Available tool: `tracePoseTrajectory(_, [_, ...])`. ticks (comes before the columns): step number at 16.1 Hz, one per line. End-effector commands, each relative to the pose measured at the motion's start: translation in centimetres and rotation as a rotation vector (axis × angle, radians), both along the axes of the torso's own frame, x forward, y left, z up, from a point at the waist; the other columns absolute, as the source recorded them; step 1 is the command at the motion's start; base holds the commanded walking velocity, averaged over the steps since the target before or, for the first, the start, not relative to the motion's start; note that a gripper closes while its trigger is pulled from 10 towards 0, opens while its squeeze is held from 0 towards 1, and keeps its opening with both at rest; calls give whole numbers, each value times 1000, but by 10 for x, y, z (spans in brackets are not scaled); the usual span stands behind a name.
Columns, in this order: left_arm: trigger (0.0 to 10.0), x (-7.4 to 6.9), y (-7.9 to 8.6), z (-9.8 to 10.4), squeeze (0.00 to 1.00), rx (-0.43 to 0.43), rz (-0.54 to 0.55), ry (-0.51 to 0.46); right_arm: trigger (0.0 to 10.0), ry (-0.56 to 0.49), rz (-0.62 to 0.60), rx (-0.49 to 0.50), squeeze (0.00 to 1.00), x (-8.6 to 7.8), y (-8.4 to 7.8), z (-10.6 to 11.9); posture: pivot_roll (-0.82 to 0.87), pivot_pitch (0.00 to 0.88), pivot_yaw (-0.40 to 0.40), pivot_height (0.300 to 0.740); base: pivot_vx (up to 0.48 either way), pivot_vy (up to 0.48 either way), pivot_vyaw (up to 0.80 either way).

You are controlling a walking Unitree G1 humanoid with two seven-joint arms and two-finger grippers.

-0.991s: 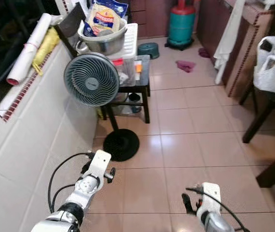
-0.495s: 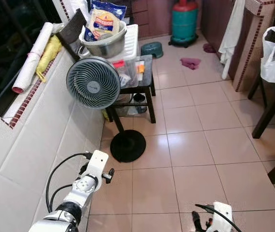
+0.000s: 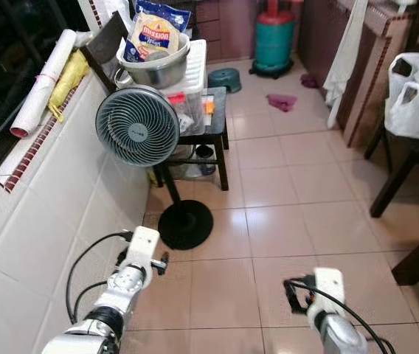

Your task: Setting the table

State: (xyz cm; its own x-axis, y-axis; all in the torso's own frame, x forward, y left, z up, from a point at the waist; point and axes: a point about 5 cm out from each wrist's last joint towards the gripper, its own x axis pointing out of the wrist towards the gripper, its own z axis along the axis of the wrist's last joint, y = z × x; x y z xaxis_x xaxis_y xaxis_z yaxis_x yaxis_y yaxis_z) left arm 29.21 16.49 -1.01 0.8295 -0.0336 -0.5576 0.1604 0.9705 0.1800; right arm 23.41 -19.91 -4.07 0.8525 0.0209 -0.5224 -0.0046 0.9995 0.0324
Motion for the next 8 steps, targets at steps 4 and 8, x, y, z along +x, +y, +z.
tracePoseTrajectory(4, [10000,3,33,6,0,53,98,8,10000,17,13,52,0,1,15,-3,-211,0,175,740,0,0,0])
tracePoseTrajectory(8, [10000,3,26,5,0,68,40,23,10000,17,-11,78,0,-6,27,-8,-243,0,220,740,0,0,0])
